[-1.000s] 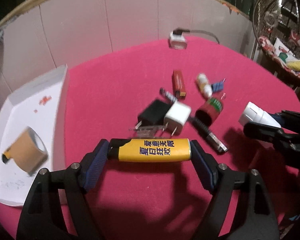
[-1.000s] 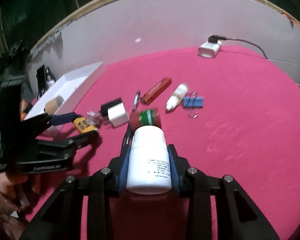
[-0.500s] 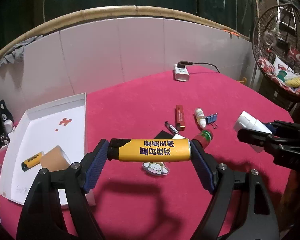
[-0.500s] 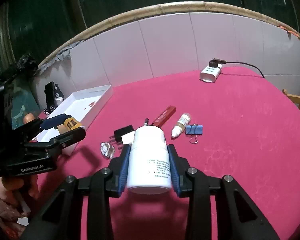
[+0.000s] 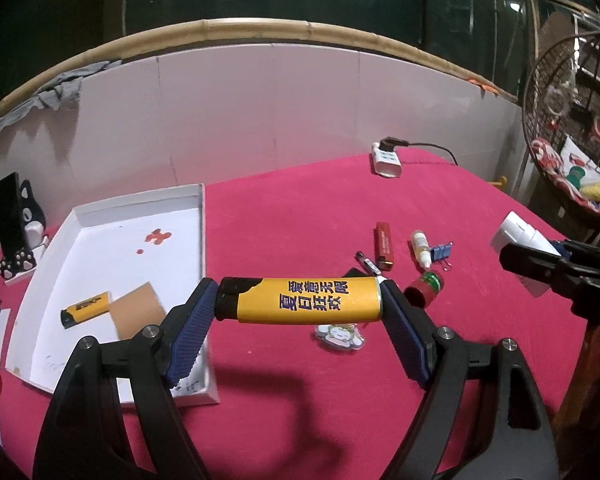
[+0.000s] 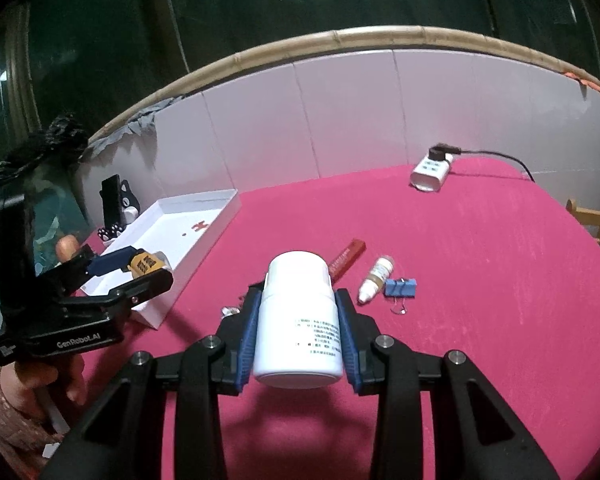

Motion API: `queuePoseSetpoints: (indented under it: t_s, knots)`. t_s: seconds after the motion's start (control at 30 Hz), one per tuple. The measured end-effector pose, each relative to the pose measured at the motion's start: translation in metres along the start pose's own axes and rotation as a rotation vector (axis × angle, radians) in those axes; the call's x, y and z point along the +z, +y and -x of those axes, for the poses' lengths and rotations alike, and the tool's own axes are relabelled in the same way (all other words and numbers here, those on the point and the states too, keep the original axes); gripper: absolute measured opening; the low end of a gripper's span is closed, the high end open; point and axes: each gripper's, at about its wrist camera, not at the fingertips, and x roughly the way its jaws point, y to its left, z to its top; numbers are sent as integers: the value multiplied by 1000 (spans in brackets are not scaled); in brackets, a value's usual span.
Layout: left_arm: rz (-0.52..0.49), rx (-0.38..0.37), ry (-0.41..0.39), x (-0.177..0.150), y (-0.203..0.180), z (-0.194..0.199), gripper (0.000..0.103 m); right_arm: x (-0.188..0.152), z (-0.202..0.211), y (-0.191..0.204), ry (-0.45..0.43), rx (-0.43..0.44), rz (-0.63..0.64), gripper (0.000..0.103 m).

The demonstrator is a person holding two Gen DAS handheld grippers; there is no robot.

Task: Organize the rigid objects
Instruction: 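Carry the yellow lighter and white bottle over the white tray with both grippers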

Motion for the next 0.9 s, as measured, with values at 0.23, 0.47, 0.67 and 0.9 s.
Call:
queuePoseSetpoints:
  t_s: [0.23,0.47,0.67,0.9]
  knots:
    - [49,32,-31,2,24,15,82,14,1,20,-22,22,61,36]
    - [136,83,-63,2,61,30,82,28,-6,43,-31,58,114,36]
    - [193,129,-89,0,91,42,82,38,-14,68,-36,86,163,36]
    - [244,192,-113,-3,125,54,82,53,-25,95,-44,125,213,36]
